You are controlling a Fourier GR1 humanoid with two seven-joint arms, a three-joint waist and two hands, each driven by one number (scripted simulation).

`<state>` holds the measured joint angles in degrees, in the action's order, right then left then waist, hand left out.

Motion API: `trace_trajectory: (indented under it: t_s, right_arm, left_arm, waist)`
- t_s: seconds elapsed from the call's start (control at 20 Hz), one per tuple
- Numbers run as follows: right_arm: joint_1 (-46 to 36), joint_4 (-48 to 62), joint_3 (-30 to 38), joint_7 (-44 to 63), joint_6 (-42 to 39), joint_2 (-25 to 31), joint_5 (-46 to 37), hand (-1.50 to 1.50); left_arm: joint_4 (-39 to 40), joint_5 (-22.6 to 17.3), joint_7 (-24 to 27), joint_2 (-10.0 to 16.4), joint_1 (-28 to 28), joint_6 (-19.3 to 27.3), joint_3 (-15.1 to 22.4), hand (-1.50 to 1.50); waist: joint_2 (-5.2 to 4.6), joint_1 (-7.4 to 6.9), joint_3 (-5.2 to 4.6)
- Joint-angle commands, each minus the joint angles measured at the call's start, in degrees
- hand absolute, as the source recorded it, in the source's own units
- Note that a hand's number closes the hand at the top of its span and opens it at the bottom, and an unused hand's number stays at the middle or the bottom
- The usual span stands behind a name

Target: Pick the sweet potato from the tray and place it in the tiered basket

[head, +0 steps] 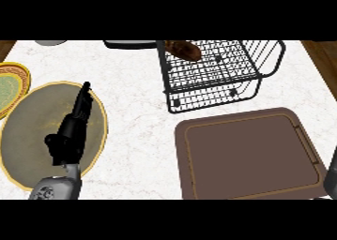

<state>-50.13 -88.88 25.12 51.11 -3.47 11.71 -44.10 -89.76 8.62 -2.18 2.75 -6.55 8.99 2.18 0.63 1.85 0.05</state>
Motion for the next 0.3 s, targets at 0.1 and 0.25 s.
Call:
trace_trajectory:
  t_s: [0.1,0.25]
  right_arm:
    - [17.9,-18.8,8.8,-3.8,-9.4,2.7,13.9,-1.5]
    - [24.2,-21.2,17.4,-7.3,-14.8,6.0,24.3,-1.5]
  left_arm:
    - [0.9,-1.8,2.6,1.1,2.3,-1.4,-1.7,0.0]
    - [-2.7,1.0,-0.1,-1.3,2.4,1.1,1.6,0.0]
  waist:
    - [0.1,0.98,0.01]
    - [0.11,0.64,0.08]
